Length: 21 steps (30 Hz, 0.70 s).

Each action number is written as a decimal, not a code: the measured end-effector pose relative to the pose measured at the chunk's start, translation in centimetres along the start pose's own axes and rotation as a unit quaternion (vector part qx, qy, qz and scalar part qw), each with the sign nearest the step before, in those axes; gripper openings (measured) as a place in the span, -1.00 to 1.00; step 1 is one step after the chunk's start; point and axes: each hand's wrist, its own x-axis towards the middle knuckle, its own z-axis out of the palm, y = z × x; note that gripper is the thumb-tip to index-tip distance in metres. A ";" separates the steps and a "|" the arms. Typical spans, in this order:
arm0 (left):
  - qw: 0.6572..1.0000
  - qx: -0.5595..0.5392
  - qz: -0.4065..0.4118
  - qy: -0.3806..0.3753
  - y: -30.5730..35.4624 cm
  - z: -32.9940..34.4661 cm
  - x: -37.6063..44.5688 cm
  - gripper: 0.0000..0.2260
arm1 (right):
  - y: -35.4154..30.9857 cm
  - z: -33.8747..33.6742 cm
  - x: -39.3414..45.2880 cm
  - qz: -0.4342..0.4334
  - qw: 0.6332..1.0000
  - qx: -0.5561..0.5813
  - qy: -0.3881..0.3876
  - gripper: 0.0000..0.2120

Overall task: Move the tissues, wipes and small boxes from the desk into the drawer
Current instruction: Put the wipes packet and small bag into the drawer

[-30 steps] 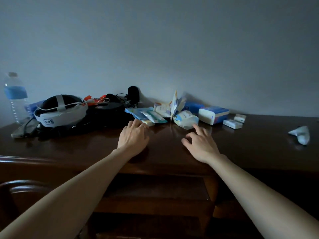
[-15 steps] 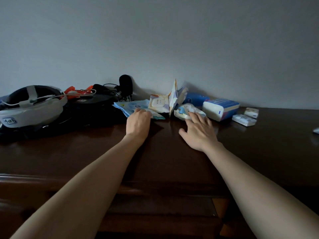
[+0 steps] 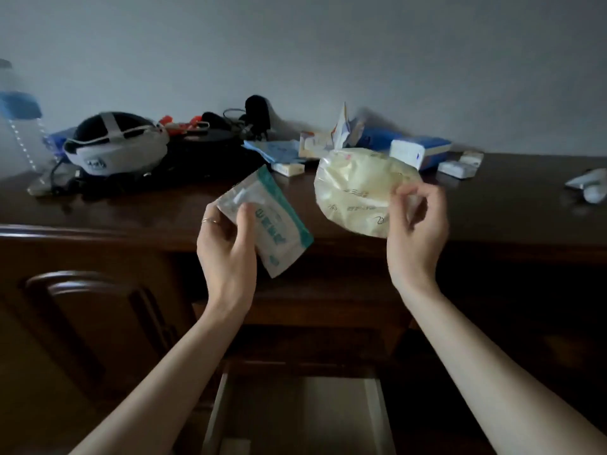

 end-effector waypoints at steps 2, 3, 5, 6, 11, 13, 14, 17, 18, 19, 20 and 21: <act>0.999 -0.020 -0.038 -0.020 -1.1 -2.5 -3.1 -0.86 | -0.9 -2.1 -5.4 0.039 0.997 0.059 -0.005 -0.94; 0.998 -0.022 -0.055 -0.023 -2.1 -3.7 -4.5 -0.88 | -0.8 -3.0 -8.3 0.061 0.995 0.074 -0.018 -0.93; 0.995 -0.002 -0.097 -0.012 -4.7 -6.4 -7.2 -0.88 | 0.3 -4.4 -14.0 0.122 0.989 0.066 -0.053 -0.89; 0.992 0.014 -0.126 -0.003 -6.3 -7.8 -8.4 -0.87 | 1.3 -4.9 -16.5 0.164 0.983 0.049 -0.073 -0.87; 0.946 0.100 -0.309 -0.020 -14.9 -12.4 -13.9 -0.83 | 8.7 -6.8 -25.3 0.347 0.903 -0.110 -0.230 -0.85; 0.914 0.121 -0.385 -0.036 -18.0 -13.5 -15.2 -0.79 | 11.5 -7.8 -27.6 0.363 0.873 -0.153 -0.286 -0.83; 0.901 0.131 -0.411 -0.049 -19.5 -14.0 -15.7 -0.77 | 12.7 -8.3 -28.7 0.371 0.861 -0.165 -0.307 -0.84; 0.869 0.154 -0.465 -0.073 -22.4 -15.4 -17.4 -0.76 | 15.8 -8.9 -31.7 0.455 0.804 -0.203 -0.324 -0.88; 0.861 0.155 -0.480 -0.066 -23.0 -15.8 -18.0 -0.78 | 16.7 -9.0 -32.6 0.486 0.784 -0.217 -0.318 -0.89; 0.856 0.159 -0.489 -0.056 -23.5 -16.2 -18.5 -0.79 | 17.5 -9.0 -33.6 0.514 0.768 -0.225 -0.308 -0.87; 0.855 0.170 -0.488 -0.047 -23.9 -16.5 -18.9 -0.80 | 18.2 -9.0 -34.3 0.539 0.754 -0.231 -0.295 -0.82; 0.857 0.188 -0.478 -0.044 -24.2 -16.8 -19.1 -0.80 | 18.9 -8.8 -35.0 0.559 0.741 -0.242 -0.282 -0.76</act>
